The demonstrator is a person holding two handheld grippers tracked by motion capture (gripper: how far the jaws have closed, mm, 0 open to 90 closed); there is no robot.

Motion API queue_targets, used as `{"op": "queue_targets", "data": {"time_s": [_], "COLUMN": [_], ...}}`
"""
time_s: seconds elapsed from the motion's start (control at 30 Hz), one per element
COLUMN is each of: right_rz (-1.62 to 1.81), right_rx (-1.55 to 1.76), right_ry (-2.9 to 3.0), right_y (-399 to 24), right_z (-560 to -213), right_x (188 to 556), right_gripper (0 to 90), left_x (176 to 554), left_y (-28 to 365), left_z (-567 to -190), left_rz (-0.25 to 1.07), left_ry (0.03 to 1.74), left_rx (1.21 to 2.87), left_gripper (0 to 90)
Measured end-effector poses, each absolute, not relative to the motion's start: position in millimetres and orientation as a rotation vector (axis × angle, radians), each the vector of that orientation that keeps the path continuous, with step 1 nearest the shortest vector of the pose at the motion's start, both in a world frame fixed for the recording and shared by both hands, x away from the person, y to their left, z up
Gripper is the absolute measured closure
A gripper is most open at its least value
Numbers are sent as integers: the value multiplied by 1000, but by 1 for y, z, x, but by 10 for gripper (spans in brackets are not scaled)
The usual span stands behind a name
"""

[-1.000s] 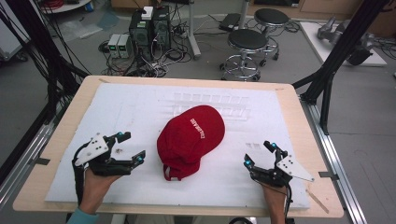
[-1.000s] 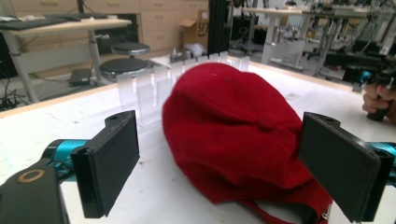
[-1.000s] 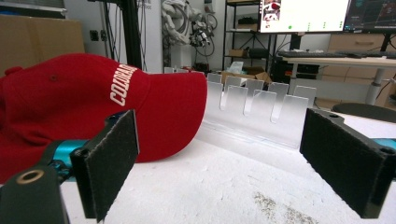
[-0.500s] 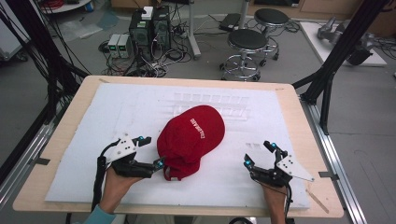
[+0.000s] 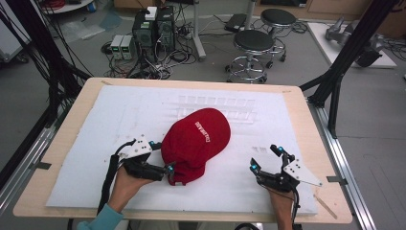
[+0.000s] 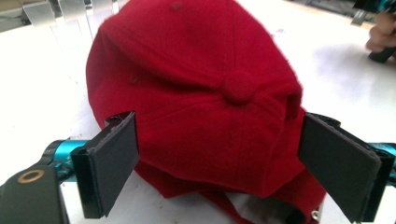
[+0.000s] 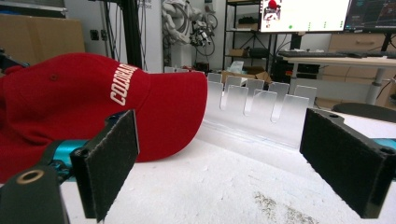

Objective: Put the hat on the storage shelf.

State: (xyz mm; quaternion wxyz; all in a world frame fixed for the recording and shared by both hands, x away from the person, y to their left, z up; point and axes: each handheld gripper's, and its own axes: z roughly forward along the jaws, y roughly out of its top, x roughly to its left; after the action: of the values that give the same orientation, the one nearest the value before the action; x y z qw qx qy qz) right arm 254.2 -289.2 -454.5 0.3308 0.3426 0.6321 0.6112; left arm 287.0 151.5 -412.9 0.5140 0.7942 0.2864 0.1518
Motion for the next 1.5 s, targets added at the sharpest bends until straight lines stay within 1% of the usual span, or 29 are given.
{"op": "queue_targets", "data": {"time_s": [0.3, 0.33, 0.37, 0.5, 0.73, 0.77, 0.8, 0.83, 0.87, 0.9, 0.93, 1.13, 1.5], "right_rz": [1598, 1597, 1597, 1598, 1597, 1597, 1597, 1598, 1598, 1598, 1597, 1598, 1600], "right_rx": [896, 896, 896, 896, 896, 896, 895, 896, 896, 896, 896, 898, 910], "right_ry": [1653, 1653, 1653, 1652, 1652, 1652, 1652, 1652, 1652, 1652, 1652, 1653, 1662], "right_y": [-289, -289, -289, -289, -289, -289, -289, -289, -289, -289, -289, -289, -289], "right_z": [-455, -455, -455, -455, -455, -455, -455, -455, -455, -455, -455, -455, -454], "right_x": [254, 254, 254, 254, 254, 254, 254, 254, 254, 254, 254, 254, 255], "right_gripper": [107, 107, 107, 107, 107, 107, 107, 107, 107, 107, 107, 107, 107], "left_x": [294, 296, 296, 300, 302, 302, 302, 302, 301, 302, 302, 303, 308], "left_y": [138, 137, 137, 137, 137, 137, 139, 140, 141, 144, 146, 156, 174], "left_z": [-421, -422, -422, -425, -426, -426, -424, -424, -422, -419, -418, -406, -372], "left_rz": [350, 340, 340, 286, 245, 243, 234, 225, 219, 208, 202, 173, 166], "left_ry": [730, 735, 735, 754, 713, 710, 705, 707, 706, 696, 690, 664, 553], "left_rx": [1968, 1979, 1979, 1954, 1951, 1948, 1936, 1923, 1906, 1878, 1874, 1870, 1894], "left_gripper": [147, 198, 218, 352, 618, 618, 664, 743, 743, 796, 812, 853, 854]}}
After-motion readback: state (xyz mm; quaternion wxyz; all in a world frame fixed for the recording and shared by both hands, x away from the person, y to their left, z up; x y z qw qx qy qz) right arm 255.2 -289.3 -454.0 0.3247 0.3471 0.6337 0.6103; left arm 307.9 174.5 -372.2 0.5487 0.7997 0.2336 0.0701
